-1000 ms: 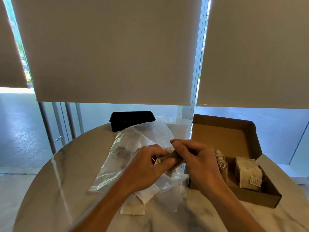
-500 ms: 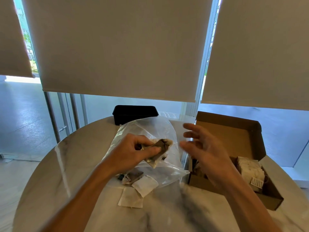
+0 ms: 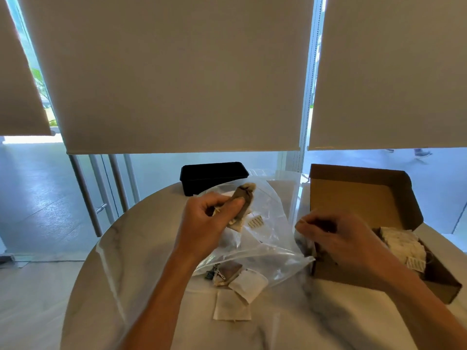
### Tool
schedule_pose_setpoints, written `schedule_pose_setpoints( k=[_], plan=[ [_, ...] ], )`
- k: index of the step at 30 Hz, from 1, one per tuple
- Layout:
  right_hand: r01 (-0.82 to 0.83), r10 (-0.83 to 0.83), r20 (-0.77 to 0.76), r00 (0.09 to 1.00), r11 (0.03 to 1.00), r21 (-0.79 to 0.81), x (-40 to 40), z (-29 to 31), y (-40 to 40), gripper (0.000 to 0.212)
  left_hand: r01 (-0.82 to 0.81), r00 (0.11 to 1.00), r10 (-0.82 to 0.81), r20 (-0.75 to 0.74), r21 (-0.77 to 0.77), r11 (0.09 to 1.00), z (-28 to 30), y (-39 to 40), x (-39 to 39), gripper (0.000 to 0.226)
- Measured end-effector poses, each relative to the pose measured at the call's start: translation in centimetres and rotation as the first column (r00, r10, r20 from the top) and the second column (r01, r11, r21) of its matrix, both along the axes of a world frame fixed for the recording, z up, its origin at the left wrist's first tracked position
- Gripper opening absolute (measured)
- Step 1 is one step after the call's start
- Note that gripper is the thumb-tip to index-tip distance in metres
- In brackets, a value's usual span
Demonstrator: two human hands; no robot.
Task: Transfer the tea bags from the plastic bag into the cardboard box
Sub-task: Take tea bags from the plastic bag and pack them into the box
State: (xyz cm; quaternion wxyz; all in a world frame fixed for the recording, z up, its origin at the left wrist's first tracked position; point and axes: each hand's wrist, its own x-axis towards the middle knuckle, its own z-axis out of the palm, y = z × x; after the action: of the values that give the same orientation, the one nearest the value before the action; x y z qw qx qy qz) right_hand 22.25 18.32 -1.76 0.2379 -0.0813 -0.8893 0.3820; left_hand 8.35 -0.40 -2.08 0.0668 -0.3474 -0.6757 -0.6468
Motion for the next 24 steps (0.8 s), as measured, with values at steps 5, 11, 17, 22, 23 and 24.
schedule_pose_setpoints(
  k=[5,11,17,22,23,24],
  plan=[
    [0.125,-0.124,0.022,0.992,0.99,-0.063,0.4,0.8,1.2,0.012,-0.052,0.996,0.05,0.069,0.03,0.998,-0.8,0.5,-0.6,0.009],
    [0.143,-0.141,0.025,0.99,0.983,-0.119,1.3,1.4,2.7,0.021,-0.069,0.991,0.061,0.119,0.065,0.995,-0.6,0.7,-0.6,0.014],
    [0.167,-0.163,0.041,0.986,0.977,-0.132,1.6,1.6,3.2,0.019,-0.064,0.993,0.057,0.101,0.067,0.996,-1.1,1.0,-0.5,0.022],
    [0.202,-0.22,-0.069,0.973,0.957,-0.208,0.8,1.4,2.7,0.007,-0.029,0.998,0.027,0.048,0.028,0.999,-1.2,1.5,0.6,0.028],
    [0.194,-0.219,-0.094,0.971,0.956,-0.219,0.6,1.3,2.3,0.007,-0.023,0.999,0.023,0.032,0.015,1.0,-1.3,1.6,0.8,0.031],
    [0.177,-0.209,-0.116,0.971,0.955,-0.238,0.5,1.3,1.8,0.007,-0.024,1.0,0.024,0.012,0.0,1.0,-1.5,1.9,0.9,0.032]
  ],
)
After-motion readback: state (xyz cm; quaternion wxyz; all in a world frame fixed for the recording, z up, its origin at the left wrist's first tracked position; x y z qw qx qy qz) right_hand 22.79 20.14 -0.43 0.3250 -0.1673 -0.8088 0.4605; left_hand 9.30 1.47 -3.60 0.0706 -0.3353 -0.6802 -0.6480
